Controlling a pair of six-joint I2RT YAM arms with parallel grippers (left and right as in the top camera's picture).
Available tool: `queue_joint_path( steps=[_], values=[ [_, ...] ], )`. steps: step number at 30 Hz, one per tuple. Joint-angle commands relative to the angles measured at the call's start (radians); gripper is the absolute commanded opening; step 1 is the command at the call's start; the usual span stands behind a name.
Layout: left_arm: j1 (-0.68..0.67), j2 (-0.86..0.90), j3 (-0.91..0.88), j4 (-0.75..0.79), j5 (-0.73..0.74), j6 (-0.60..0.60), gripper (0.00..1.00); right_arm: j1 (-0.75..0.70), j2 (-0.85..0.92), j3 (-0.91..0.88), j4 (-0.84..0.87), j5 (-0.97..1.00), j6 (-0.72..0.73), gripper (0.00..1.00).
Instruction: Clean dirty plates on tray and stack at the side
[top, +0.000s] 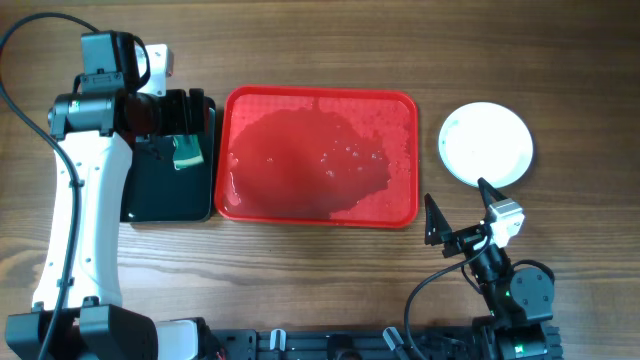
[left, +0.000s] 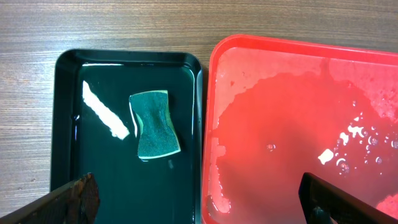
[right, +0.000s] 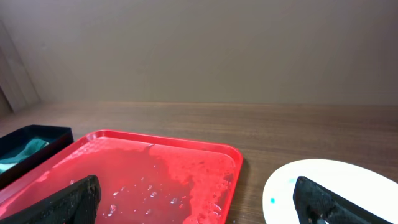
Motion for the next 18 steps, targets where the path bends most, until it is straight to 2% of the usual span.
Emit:
queue_joint_path(
  steps=[1,7,9,12,15,17,18],
  values=[
    [-0.001,0.005,0.008,0.003,0.015,0.005,1.00,-0.003,-0.014,-0.001,0.006,-0.016,0.018,1.00],
    [-0.002,-0.021,0.007,-0.002,0.005,0.005,1.00,-0.003,-0.014,-0.001,0.006,-0.016,0.018,1.00],
    [-0.002,-0.095,0.003,-0.047,-0.069,0.005,1.00,-0.003,-0.014,-0.001,0.006,-0.016,0.018,1.00],
    [-0.002,-0.256,-0.070,-0.022,-0.031,0.005,1.00,-0.003,-0.014,-0.001,0.006,-0.016,0.018,1.00],
    [-0.008,-0.469,-0.266,0.188,0.043,0.005,1.00,-0.003,-0.014,-0.001,0.006,-0.016,0.018,1.00],
    [-0.030,-0.637,-0.459,0.393,0.065,0.004,1.00,-0.003,-0.014,-0.001,0.006,-0.016,0.018,1.00],
    [-0.051,-0.764,-0.604,0.544,0.065,0.004,1.00,-0.003,-0.014,-0.001,0.006,-0.016,0.018,1.00]
  ],
)
